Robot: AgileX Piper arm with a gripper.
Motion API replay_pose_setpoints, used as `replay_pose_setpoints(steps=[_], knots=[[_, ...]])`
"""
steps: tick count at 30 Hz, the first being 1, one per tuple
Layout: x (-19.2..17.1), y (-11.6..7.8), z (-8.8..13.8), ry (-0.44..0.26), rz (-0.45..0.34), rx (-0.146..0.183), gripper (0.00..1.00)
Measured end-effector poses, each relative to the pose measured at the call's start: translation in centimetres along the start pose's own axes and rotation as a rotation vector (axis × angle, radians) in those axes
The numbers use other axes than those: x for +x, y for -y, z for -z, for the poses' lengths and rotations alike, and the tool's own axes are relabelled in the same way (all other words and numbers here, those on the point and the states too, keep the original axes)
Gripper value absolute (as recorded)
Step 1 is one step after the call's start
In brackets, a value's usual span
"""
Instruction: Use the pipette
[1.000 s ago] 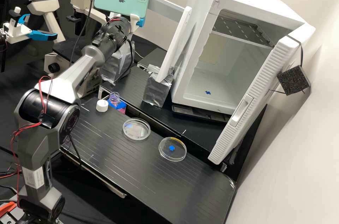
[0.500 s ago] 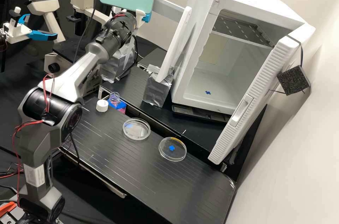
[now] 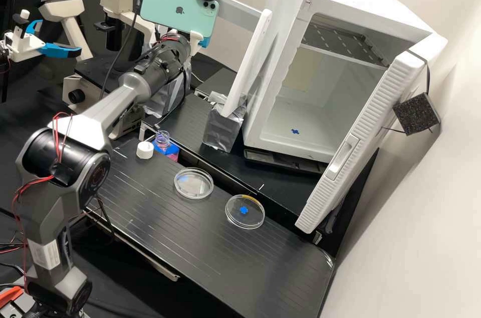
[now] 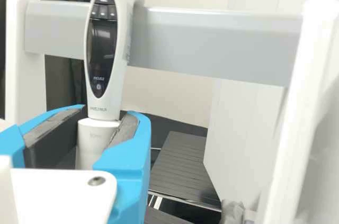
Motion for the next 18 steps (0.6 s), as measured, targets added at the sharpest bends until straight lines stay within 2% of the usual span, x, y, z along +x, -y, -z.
replay_pose_setpoints(steps=[18], knots=[[-0.09, -0.51, -0.65, 0.013, -0.015, -0.002, 0.0]])
